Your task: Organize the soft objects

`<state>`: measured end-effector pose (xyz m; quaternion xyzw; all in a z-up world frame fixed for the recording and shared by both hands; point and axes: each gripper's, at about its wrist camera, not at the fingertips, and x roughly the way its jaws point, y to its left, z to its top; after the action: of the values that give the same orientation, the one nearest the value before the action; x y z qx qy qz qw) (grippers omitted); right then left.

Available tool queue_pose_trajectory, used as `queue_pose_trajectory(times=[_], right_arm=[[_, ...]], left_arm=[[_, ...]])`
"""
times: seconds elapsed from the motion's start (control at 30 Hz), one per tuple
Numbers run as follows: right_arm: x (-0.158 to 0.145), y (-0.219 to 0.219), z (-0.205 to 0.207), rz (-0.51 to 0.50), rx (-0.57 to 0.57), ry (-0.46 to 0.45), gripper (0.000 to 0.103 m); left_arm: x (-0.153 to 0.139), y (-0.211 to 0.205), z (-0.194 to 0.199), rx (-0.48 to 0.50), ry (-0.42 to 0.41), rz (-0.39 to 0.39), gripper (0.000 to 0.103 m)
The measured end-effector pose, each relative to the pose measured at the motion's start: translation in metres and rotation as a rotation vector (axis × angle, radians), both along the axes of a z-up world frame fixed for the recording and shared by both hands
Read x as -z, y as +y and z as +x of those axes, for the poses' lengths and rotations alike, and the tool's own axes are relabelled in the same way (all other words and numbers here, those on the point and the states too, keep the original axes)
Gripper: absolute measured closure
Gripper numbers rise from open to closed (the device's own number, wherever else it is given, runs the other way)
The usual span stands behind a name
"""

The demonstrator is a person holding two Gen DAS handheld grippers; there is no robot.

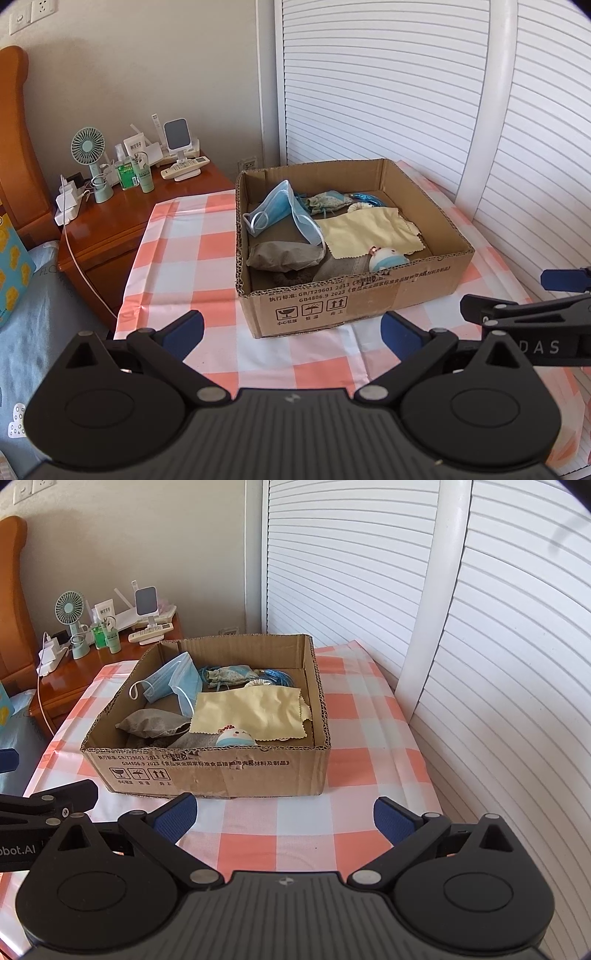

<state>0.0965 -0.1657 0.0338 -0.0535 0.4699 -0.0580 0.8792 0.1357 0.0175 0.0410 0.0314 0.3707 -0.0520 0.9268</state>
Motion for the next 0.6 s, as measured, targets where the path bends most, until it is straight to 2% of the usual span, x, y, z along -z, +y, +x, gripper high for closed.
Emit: queue_pose_trajectory(times=[0.6], right_arm=[[0.0019, -0.0032, -0.0011, 0.006, 0.004, 0.002, 0.0]], left_arm=[[-0.0002, -0.0015, -0.0006, 0.005, 0.005, 0.003, 0.001]])
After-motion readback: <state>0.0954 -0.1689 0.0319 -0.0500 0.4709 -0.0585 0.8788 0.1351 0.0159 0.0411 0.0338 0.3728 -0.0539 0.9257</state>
